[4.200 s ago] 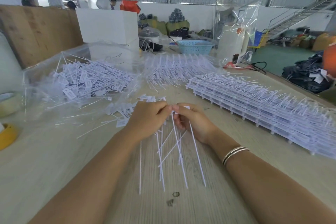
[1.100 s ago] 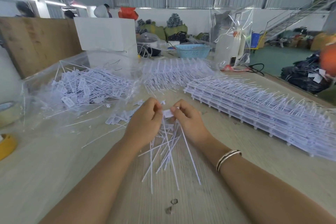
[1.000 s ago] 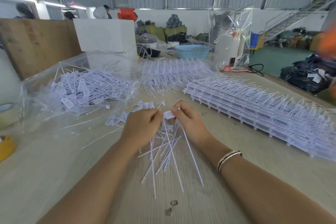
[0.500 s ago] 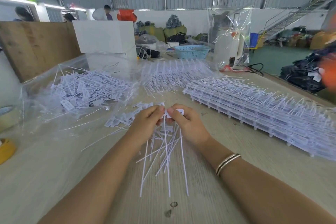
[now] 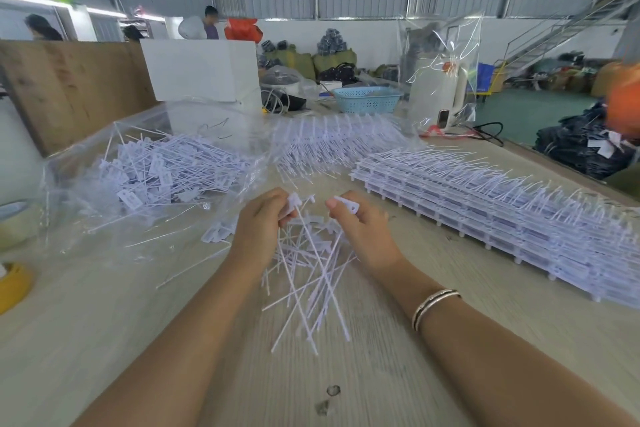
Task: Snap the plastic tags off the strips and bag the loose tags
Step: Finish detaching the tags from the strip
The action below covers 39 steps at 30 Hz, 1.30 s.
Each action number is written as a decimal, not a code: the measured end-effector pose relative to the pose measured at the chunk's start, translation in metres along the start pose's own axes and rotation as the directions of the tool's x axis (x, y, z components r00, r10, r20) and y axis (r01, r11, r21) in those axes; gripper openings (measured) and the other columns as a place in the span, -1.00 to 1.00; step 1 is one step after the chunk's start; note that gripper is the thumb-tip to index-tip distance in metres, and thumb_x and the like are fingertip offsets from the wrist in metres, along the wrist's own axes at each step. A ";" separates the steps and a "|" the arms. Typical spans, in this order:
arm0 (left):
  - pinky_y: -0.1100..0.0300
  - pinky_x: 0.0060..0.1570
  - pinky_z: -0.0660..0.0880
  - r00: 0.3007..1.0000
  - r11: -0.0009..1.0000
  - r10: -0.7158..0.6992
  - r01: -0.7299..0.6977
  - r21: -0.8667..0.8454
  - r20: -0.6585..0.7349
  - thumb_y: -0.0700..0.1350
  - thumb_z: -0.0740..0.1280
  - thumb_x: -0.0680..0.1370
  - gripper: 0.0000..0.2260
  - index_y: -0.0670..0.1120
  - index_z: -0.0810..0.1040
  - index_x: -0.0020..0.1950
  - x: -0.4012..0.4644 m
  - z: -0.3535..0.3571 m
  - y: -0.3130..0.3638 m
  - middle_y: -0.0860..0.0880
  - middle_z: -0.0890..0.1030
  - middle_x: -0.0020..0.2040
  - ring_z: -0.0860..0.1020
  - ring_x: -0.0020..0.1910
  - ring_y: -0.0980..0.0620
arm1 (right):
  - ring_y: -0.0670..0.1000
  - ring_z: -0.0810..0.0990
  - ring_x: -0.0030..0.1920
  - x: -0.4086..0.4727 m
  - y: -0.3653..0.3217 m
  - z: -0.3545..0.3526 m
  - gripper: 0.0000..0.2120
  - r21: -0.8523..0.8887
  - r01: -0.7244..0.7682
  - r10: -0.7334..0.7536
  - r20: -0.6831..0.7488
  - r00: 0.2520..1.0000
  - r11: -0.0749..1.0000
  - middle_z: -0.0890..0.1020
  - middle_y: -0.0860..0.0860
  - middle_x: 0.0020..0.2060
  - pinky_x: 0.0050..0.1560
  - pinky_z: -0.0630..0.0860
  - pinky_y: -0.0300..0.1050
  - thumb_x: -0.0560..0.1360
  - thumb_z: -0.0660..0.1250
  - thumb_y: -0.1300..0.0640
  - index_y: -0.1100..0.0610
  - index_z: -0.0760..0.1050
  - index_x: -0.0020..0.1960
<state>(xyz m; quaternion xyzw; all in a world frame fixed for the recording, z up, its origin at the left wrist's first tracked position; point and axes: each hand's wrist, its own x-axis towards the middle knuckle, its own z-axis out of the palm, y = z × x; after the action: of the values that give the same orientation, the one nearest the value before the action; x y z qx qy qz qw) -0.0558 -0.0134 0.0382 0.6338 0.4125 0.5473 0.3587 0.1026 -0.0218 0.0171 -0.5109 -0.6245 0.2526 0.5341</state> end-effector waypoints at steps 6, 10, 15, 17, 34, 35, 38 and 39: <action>0.27 -0.46 0.20 0.990 0.970 0.114 -0.128 0.204 0.082 -0.30 0.16 0.55 -0.69 -0.06 0.38 -0.37 -0.008 0.004 -0.003 0.08 0.36 -0.51 0.26 -0.50 0.11 | -0.03 0.20 0.36 0.007 0.017 0.008 -0.50 -0.584 -0.080 0.077 -0.031 0.997 0.808 0.33 -0.04 0.35 0.19 0.03 -0.09 0.57 0.09 -0.18 0.04 0.28 0.43; 0.20 -0.45 0.25 0.981 0.935 0.100 -0.149 0.322 0.164 -0.26 0.19 0.55 -0.80 0.02 0.40 -0.19 -0.008 0.008 -0.005 -0.02 0.44 -0.45 0.32 -0.50 0.07 | -0.17 0.30 0.24 -0.002 0.002 0.005 -0.56 -0.401 0.128 -0.166 -0.062 0.984 0.907 0.43 -0.17 0.17 0.09 0.02 -0.19 0.56 -0.01 -0.22 -0.05 0.41 0.29; 0.12 -0.31 0.41 0.971 0.944 0.129 -0.182 0.274 0.201 -0.30 0.17 0.56 -0.83 -0.05 0.38 0.07 -0.011 0.009 -0.003 -0.03 0.57 -0.31 0.47 -0.38 -0.01 | -0.14 0.54 -0.17 -0.015 -0.010 0.014 -0.51 -0.300 0.147 -0.110 0.138 0.984 0.942 0.61 -0.05 -0.34 0.11 0.13 -0.06 0.51 -0.01 -0.25 0.09 0.49 -0.19; 0.34 -0.36 0.37 0.971 0.946 0.165 -0.205 0.253 0.171 -0.31 0.19 0.56 -0.82 -0.05 0.40 0.06 -0.012 0.010 -0.003 0.07 0.51 -0.28 0.44 -0.39 0.15 | -0.04 0.57 -0.19 -0.011 -0.008 0.010 -0.67 -0.240 0.122 -0.108 0.072 0.992 0.963 0.64 0.02 -0.35 0.13 0.14 -0.07 0.59 0.16 -0.04 0.16 0.49 -0.18; 0.31 -0.41 0.21 0.985 0.958 0.069 -0.110 0.264 0.160 -0.02 0.22 0.59 -0.66 -0.24 0.46 -0.26 -0.005 0.006 -0.006 0.05 0.31 -0.46 0.27 -0.46 0.13 | -0.01 0.42 -0.35 -0.010 -0.010 0.000 -0.78 0.367 0.018 -0.103 0.214 0.971 0.930 0.48 0.00 -0.44 -0.18 0.39 -0.17 0.54 0.29 0.26 0.15 0.55 -0.28; 0.29 -0.39 0.23 0.988 0.971 0.039 -0.073 0.228 0.149 0.00 0.21 0.60 -0.66 -0.22 0.46 -0.26 -0.005 0.007 -0.006 0.02 0.32 -0.44 0.28 -0.45 0.11 | -0.03 0.43 -0.35 -0.010 -0.010 0.001 -0.82 0.373 0.021 -0.100 0.196 0.976 0.928 0.48 0.01 -0.43 -0.19 0.39 -0.21 0.54 0.28 0.28 0.24 0.53 -0.23; 0.39 -0.47 0.23 0.995 0.995 -0.018 0.009 0.095 0.094 0.01 0.19 0.61 -0.66 -0.05 0.43 -0.34 -0.007 0.012 -0.003 0.11 0.33 -0.49 0.28 -0.50 0.17 | 0.04 0.41 -0.29 -0.010 -0.011 0.003 -0.81 0.402 0.040 -0.097 0.123 0.988 0.915 0.46 0.06 -0.39 -0.16 0.38 -0.17 0.55 0.27 0.29 0.38 0.49 -0.19; 0.42 -0.49 0.23 0.996 0.998 -0.028 0.023 0.062 0.082 0.01 0.18 0.61 -0.67 -0.04 0.43 -0.33 -0.008 0.014 -0.003 0.14 0.34 -0.51 0.28 -0.50 0.19 | 0.06 0.41 -0.27 -0.010 -0.010 0.004 -0.81 0.411 0.043 -0.096 0.109 0.989 0.910 0.46 0.07 -0.38 -0.14 0.37 -0.13 0.55 0.27 0.28 0.38 0.50 -0.19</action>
<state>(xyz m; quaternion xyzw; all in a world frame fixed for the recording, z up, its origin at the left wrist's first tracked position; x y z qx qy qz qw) -0.0428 -0.0197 0.0306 0.6613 0.4219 0.5032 0.3626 0.0938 -0.0337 0.0205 -0.3486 -0.6085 0.3901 0.5967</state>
